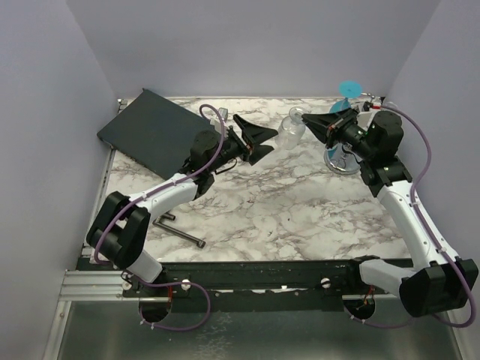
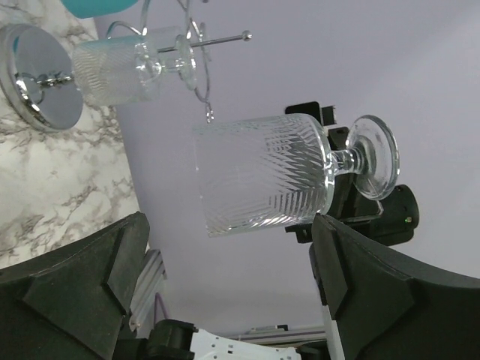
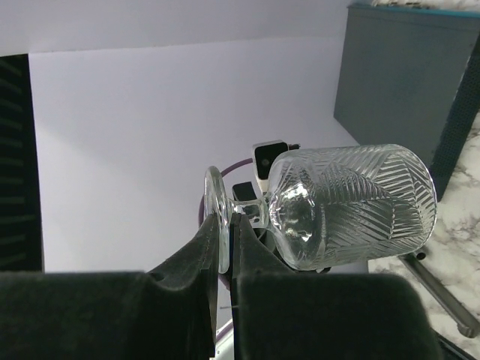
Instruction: Take the wine glass off the wine glass rack
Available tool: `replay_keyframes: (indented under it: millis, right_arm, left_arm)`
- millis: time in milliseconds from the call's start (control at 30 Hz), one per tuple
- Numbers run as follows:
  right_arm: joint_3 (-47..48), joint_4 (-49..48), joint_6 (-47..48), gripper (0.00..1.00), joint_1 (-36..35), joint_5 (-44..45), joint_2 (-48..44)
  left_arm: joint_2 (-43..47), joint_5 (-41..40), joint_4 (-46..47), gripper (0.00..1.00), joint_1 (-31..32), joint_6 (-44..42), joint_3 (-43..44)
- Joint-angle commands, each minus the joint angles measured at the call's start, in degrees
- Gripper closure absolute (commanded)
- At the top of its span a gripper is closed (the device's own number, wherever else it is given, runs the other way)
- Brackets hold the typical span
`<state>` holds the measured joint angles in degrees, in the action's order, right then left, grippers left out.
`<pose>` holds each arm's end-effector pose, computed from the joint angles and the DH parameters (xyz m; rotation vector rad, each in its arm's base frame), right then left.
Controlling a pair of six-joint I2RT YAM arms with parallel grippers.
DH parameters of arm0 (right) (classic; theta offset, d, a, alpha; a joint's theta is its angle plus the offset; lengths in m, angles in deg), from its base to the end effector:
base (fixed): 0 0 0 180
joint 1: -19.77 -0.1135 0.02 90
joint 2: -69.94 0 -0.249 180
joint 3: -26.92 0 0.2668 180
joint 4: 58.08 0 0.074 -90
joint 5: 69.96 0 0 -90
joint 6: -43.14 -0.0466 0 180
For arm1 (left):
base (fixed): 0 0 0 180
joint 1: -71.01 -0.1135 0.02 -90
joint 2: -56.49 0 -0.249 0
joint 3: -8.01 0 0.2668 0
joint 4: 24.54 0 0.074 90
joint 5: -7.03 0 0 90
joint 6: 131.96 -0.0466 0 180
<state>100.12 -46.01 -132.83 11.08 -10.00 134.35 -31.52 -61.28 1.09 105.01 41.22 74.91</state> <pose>0.2834 0.0669 0.3723 0.7907 1.7414 1.6244 0.3031 -0.2252 0.2755 -0.4095 1.7911 -1.8412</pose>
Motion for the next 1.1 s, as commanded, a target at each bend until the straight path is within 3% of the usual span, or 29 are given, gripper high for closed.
replay_keyframes:
  millis: [0, 367, 567, 933, 1067]
  right_arm:
    - [3.29, -9.81, -4.53, 1.0, -2.21, 2.88, 1.52]
    - [3.79, -16.81, -10.57, 1.0, -5.02, 2.24, 4.55]
    - [4.33, -18.42, -11.76, 1.0, -5.98, 2.44, 4.7]
    - [3.89, -21.72, -13.44, 1.0, -7.98, 1.73, 6.12]
    - [3.82, -21.9, -13.43, 1.0, -8.51, 1.44, 6.49]
  left_arm:
    - [-0.49, 0.34, 11.09, 0.01, 0.11, 4.08, -1.19]
    - [-1.99, -2.41, 27.32, 0.04, -0.86, 10.75, -2.38]
    - [-2.44, -2.39, 30.86, 0.1, -1.39, 11.62, -1.18]
    - [-1.85, -4.81, 38.27, 0.41, -1.74, 12.23, 1.02]
    - [-1.49, -4.64, 39.16, 0.47, -1.74, 12.14, 3.33]
